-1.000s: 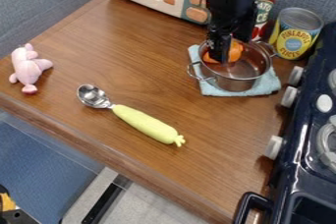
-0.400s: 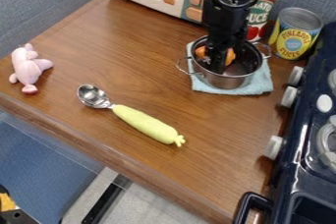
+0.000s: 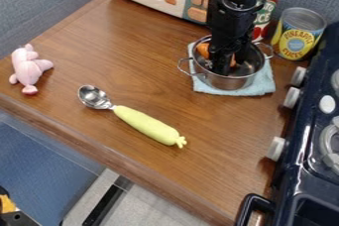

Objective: Move the orange object inside the silver pot to the lower right of the table

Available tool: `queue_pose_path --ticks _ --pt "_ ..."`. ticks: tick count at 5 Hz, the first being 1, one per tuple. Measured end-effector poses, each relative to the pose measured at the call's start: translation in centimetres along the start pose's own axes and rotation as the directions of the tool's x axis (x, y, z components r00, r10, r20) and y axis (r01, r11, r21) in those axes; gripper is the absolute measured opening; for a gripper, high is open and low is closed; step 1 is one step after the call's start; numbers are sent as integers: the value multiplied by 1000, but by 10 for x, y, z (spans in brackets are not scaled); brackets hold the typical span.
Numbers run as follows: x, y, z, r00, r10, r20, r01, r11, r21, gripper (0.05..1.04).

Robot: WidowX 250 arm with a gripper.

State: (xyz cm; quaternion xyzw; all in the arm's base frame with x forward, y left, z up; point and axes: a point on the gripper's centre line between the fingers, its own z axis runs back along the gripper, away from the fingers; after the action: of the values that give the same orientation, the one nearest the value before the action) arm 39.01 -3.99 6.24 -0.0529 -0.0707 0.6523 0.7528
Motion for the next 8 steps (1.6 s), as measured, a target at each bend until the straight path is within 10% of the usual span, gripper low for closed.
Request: queue_pose_path --ticks 4,8 --pt "-30 36 81 990 -140 -18 137 984 -114 638" --pt "-103 140 17 946 -325 2 325 945 21 638"
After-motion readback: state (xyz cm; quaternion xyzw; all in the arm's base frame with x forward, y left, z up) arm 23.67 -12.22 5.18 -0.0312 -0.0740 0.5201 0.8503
